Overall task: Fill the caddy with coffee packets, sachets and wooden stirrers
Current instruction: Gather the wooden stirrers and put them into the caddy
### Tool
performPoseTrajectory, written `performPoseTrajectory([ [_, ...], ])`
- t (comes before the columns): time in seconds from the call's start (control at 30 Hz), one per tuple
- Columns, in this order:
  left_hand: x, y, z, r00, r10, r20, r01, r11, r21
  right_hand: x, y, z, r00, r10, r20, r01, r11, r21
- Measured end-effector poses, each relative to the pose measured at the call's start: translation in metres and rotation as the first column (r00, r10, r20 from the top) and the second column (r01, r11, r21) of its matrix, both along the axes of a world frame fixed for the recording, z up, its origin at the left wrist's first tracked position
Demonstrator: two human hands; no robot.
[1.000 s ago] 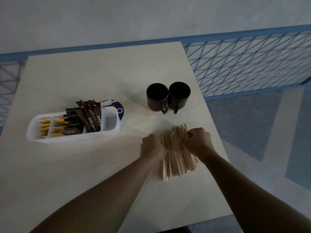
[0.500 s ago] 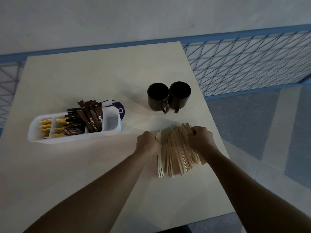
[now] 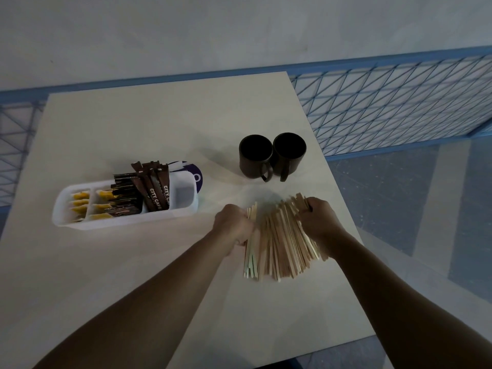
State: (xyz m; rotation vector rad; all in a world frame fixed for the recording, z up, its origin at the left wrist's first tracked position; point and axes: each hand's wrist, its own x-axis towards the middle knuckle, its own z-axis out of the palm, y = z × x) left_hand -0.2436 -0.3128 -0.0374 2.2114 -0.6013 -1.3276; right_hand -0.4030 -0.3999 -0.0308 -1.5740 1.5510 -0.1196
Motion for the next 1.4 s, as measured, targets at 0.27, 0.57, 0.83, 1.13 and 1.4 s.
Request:
performPoseTrajectory([
  [0.27,0.020,-0.003,0.022,0.971,0.106,-0.214,-0.133,0.984,-0.119,0.034,0.011,0.020,0.976,0.013,0.218,-0.039,0.993,0.115],
  [0.57,0.068,0.001,0.064,0.963,0.205,-0.175,-0.249,0.926,-0.283,0.100,0.020,0.033,0.893,-0.119,0.434,-0.005,0.961,0.275],
  [0.83,0.122,0.013,0.079,0.940,0.341,0.001,-0.299,0.825,-0.479,0.167,0.025,0.045,0.780,-0.111,0.616,-0.039,0.974,0.225],
  [1.13,0.142,0.024,0.070,0.839,0.424,0.342,-0.157,0.789,-0.594,0.223,0.033,0.046,0.683,-0.127,0.719,0.016,0.987,0.160],
  [1.4,0.147,0.027,0.047,0.817,0.373,0.441,-0.078,0.828,-0.556,0.231,0.038,0.026,0.752,-0.103,0.651,0.063,0.994,0.085],
])
